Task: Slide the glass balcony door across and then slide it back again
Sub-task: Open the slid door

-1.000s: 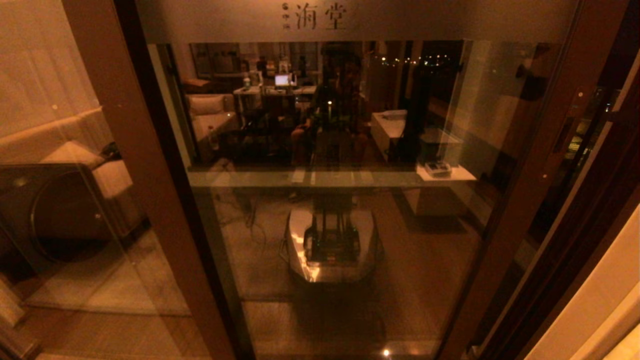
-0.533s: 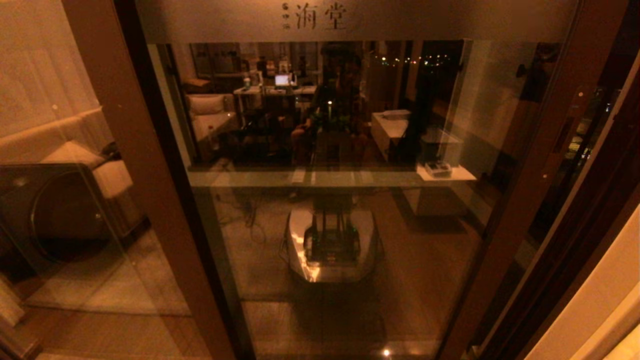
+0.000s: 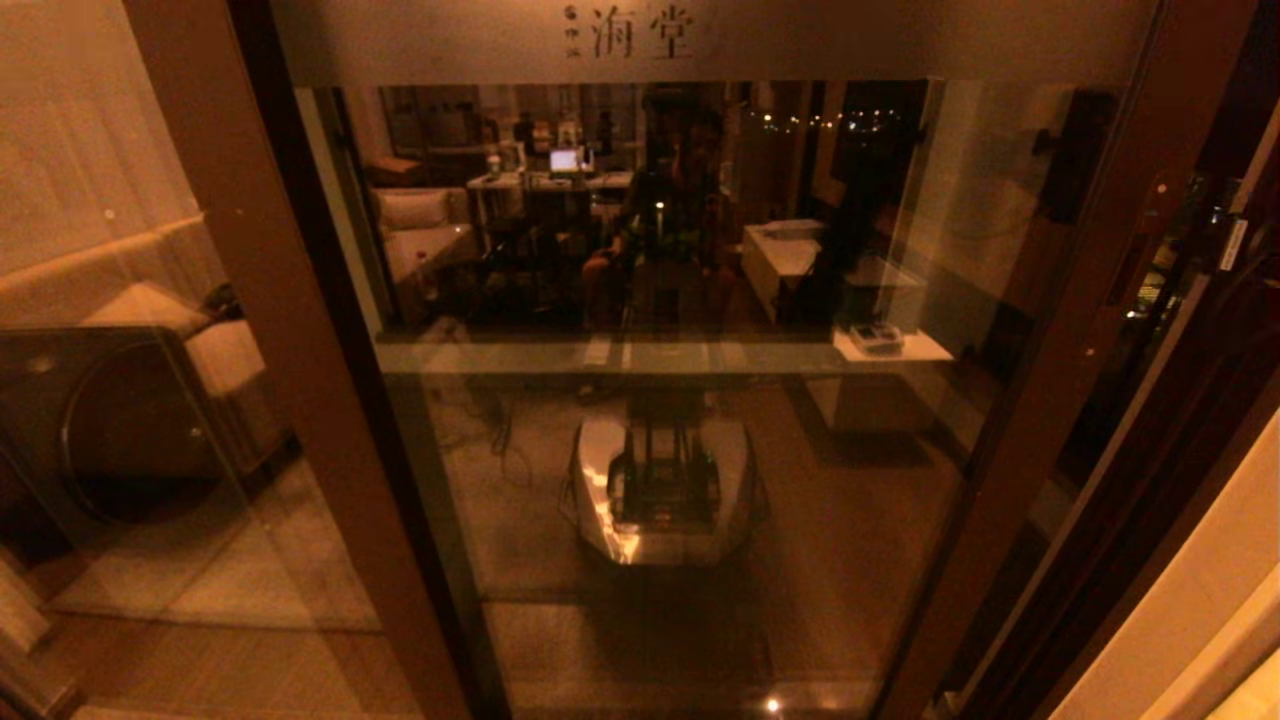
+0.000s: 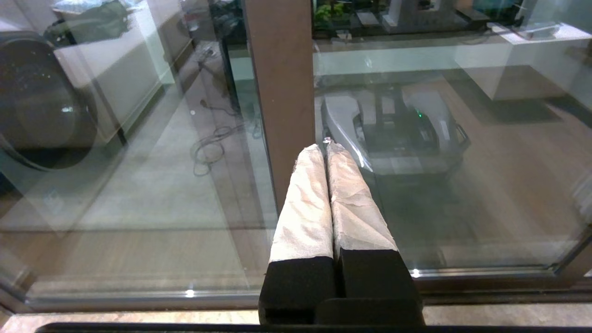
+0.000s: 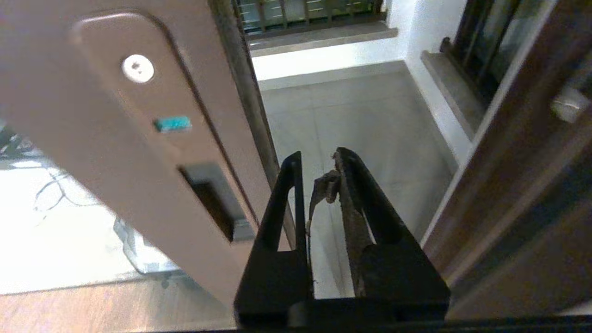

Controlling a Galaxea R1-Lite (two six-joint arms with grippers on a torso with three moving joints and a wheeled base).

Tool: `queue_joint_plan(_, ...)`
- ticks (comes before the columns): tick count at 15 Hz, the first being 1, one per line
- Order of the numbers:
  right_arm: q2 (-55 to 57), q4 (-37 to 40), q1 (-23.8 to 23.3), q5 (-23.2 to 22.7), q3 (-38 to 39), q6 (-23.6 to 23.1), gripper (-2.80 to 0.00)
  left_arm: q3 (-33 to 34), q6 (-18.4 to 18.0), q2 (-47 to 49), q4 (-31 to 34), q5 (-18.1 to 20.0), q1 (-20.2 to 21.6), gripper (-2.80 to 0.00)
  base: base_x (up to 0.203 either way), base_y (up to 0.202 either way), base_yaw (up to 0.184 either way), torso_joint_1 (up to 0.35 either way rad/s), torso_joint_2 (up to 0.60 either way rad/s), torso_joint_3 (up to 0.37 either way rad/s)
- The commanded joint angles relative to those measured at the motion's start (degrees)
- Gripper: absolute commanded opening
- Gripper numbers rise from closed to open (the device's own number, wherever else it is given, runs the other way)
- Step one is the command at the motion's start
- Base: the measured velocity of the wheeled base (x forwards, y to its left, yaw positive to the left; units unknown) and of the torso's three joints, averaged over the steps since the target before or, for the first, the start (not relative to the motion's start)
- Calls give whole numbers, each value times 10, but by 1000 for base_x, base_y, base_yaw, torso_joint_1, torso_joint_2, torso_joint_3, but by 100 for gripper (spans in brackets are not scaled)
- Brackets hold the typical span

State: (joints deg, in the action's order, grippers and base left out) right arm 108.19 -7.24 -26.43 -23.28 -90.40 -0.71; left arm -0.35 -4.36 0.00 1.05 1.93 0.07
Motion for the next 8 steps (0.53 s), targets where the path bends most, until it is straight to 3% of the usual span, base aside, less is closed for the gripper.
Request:
queue_joint_plan(1,30,-1,7,5,-16,0,-280,0,0,0,1,0,0,-280,0,0,0,0,0,0)
queue_joint_plan(3,45,-1,13,28,-31,0,-280,0,0,0,0,0,0,-280,0,0,0,0,0,0)
queue_joint_plan(8,52,-1,43,29,-35,11,-280,1,0,0,0,0,0,-280,0,0,0,0,0,0)
